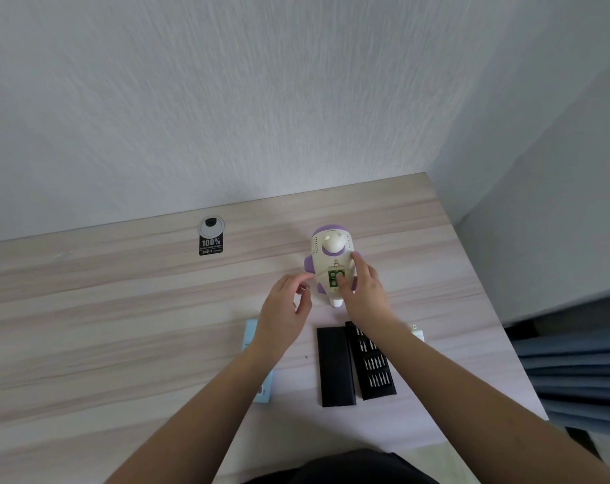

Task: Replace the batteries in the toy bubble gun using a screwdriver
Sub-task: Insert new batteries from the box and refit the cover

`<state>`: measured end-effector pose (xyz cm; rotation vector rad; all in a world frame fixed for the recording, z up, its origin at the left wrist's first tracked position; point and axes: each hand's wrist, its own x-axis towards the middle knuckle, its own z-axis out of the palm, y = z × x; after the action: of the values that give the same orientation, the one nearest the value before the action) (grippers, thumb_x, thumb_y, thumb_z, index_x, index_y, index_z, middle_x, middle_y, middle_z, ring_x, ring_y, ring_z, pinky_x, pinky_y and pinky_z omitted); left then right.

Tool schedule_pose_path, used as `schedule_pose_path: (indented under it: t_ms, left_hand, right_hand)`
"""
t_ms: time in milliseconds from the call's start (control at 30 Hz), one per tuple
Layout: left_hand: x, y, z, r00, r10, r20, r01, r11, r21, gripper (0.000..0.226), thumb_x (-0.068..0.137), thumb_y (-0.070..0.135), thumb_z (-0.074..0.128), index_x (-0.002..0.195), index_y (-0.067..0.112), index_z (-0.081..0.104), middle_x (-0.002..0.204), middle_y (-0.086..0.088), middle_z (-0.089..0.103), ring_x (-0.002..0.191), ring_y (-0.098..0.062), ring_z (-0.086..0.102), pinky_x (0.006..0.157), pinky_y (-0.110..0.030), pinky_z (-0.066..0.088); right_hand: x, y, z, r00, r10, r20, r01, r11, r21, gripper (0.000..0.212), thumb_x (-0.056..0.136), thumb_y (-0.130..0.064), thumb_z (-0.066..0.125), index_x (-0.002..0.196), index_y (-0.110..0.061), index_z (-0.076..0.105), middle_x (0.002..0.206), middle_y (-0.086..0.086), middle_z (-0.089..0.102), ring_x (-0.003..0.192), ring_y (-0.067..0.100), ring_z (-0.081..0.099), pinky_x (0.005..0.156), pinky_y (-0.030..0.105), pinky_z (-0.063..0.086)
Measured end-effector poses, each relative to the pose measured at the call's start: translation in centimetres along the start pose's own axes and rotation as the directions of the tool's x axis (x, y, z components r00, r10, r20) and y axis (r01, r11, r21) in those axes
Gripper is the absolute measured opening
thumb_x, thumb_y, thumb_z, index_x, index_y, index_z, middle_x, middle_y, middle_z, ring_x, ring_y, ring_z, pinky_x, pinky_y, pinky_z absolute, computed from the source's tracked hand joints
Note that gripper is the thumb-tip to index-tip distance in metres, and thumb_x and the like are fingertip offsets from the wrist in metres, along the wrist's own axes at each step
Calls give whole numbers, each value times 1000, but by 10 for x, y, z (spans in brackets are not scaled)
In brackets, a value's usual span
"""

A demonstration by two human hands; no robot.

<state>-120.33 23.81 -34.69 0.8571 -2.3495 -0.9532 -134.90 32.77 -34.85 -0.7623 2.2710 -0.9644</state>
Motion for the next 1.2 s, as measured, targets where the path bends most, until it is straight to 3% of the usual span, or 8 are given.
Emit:
schedule_pose_path:
  t_ms: [167, 400, 600, 700, 833, 933, 1100, 1200]
  left_hand:
    - [6, 4, -2, 1000, -26, -18, 25, 999, -38, 41, 88, 8, 58, 127, 19, 53, 110, 11, 54, 100, -7, 52, 82, -24, 47]
    - [37, 4, -4, 999, 31, 40, -30, 999, -18, 56, 83, 25, 70, 133, 13, 48, 124, 1, 52, 115, -13, 48, 96, -30, 43]
    - [63, 6, 2, 960, 140, 242, -158, 986, 54, 90, 68, 44, 83, 143, 19, 40, 150, -2, 37, 139, -15, 32, 113, -27, 26]
    - [68, 7, 6, 922, 134, 363, -179, 979, 95, 93, 61, 47, 86, 141, 25, 42, 148, 4, 40, 137, -13, 34, 115, -39, 27]
    - [65, 12, 9, 920, 104, 378, -158, 981, 114, 87, 60, 43, 87, 134, 28, 45, 135, 8, 50, 124, -12, 44, 111, -39, 30]
    - [63, 12, 8, 936, 93, 340, -139, 984, 113, 83, 58, 43, 88, 129, 28, 48, 130, 8, 53, 118, -15, 48, 105, -32, 34]
    - [60, 16, 12, 952, 76, 297, -112, 988, 105, 79, 57, 36, 88, 125, 24, 51, 123, 7, 56, 111, -18, 52, 100, -37, 40]
    - [57, 16, 14, 962, 70, 262, -95, 992, 85, 79, 57, 34, 88, 126, 21, 51, 117, 8, 55, 108, -19, 53, 97, -38, 42]
  right_hand:
    - [4, 2, -5, 997, -74, -16, 74, 997, -25, 45, 98, -28, 45, 143, -24, 37, 125, 6, 55, 97, 20, 60, 74, 27, 43]
    - [13, 10, -27, 984, -166, 64, 174, 972, -157, 43, 101, -21, 42, 144, -17, 40, 127, 9, 59, 106, 26, 57, 86, 31, 44]
    - [15, 19, -44, 957, -203, 206, 220, 974, -61, 39, 98, -23, 48, 137, -28, 49, 124, 1, 60, 102, 21, 60, 91, 33, 48]
    - [13, 19, -50, 950, -209, 231, 226, 973, -47, 36, 96, -21, 52, 132, -25, 56, 122, -1, 62, 102, 20, 61, 91, 32, 48]
    - [8, 21, -58, 990, -79, 116, 65, 990, 125, 31, 95, -20, 55, 125, -26, 60, 116, -12, 62, 101, 6, 60, 84, 20, 43]
    - [1, 37, -68, 999, -2, 38, -2, 993, 120, 27, 92, -23, 60, 120, -26, 62, 110, -11, 63, 96, 5, 60, 82, 22, 45]
    - [-12, 85, -84, 984, 172, 41, -163, 971, -176, 27, 91, -29, 61, 117, -23, 63, 113, -4, 64, 90, 11, 61, 76, 26, 47]
    - [-26, 107, -84, 950, 312, -29, -303, 891, -339, 33, 93, -35, 53, 122, -20, 57, 118, 3, 61, 95, 19, 61, 85, 32, 48]
